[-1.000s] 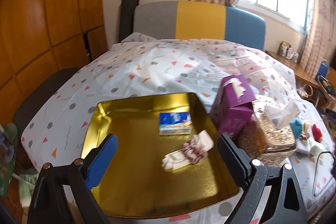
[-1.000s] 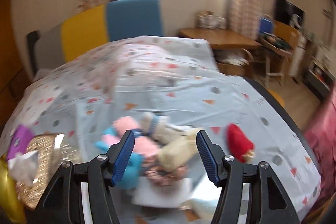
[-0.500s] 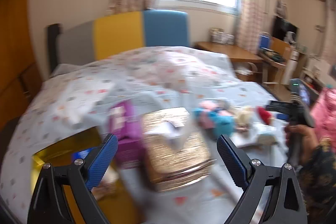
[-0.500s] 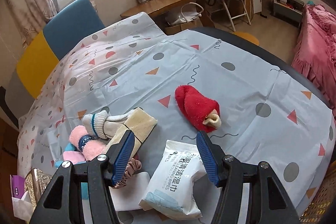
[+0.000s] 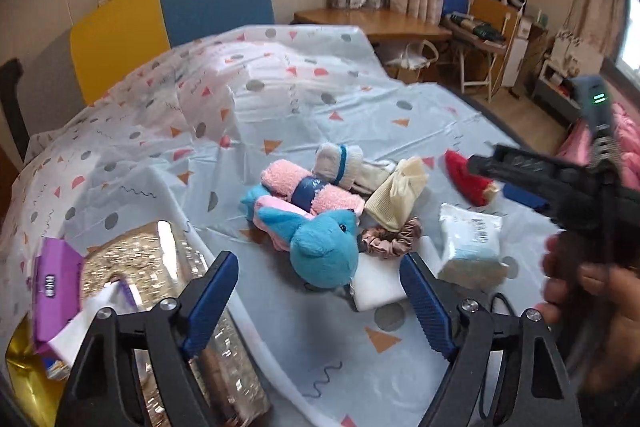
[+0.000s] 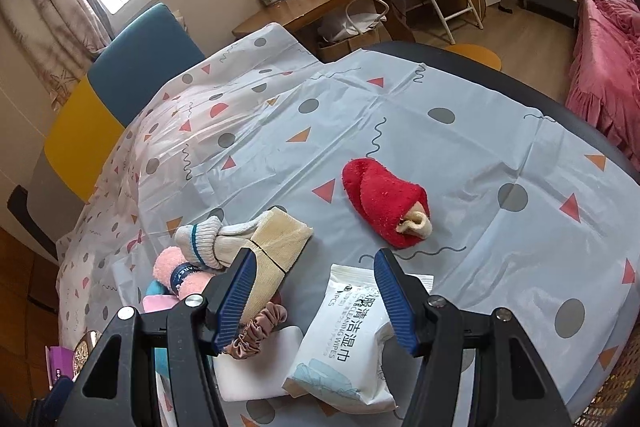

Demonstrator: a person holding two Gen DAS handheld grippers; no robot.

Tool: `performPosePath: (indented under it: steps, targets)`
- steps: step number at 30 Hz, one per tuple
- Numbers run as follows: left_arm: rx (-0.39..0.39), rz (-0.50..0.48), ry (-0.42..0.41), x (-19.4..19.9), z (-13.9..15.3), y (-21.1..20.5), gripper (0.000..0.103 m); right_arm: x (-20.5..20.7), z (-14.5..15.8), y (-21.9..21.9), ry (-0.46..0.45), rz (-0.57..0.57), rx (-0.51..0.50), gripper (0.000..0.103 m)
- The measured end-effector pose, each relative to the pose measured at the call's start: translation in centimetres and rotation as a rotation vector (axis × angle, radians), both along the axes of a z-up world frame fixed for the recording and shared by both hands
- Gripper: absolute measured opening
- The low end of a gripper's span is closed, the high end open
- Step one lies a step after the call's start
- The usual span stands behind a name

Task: Organize soft objects
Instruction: 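Move the left gripper back to the pile and grasp the blue plush toy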

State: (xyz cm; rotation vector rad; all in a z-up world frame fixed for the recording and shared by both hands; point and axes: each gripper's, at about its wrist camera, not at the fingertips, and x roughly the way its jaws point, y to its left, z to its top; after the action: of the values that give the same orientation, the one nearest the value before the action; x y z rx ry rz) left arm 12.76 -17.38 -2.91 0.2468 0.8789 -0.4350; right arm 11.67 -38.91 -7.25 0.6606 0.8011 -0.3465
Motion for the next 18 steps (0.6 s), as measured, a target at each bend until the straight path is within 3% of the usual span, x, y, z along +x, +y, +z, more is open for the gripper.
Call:
performPosePath:
  steps: [6, 9, 10, 12, 13, 18]
  targets:
    - [0.132, 0.041, 0.048, 3.4, -4.6, -2.2, 0.086, -0.2, -0.3, -0.6, -0.017, -0.011, 0.062, 0.062]
    - [0.111, 0.064, 0.084, 4.5, -6.0, -2.3, 0.086, -0.1, -0.5, -0.7, -0.022, -0.011, 0.089, 0.062]
    - [0.095, 0.059, 0.095, 4.7, -6.3, -2.3, 0.082, -0.1, -0.6, -0.8, -0.023, -0.009, 0.099, 0.062]
    - [0.083, 0.034, 0.112, 4.9, -6.9, -2.7, 0.053, 0.0, -0.8, -0.9, -0.022, -0.009, 0.109, 0.062]
    - [0.077, 0.026, 0.124, 5.0, -7.2, -2.7, 0.048, 0.1, -0.9, -0.9, -0.022, -0.009, 0.115, 0.062]
    - [0.018, 0.022, 0.081, 3.9, -6.4, -1.6, 0.042, -0.2, -1.8, -2.0, -0.051, -0.043, 0.215, 0.062]
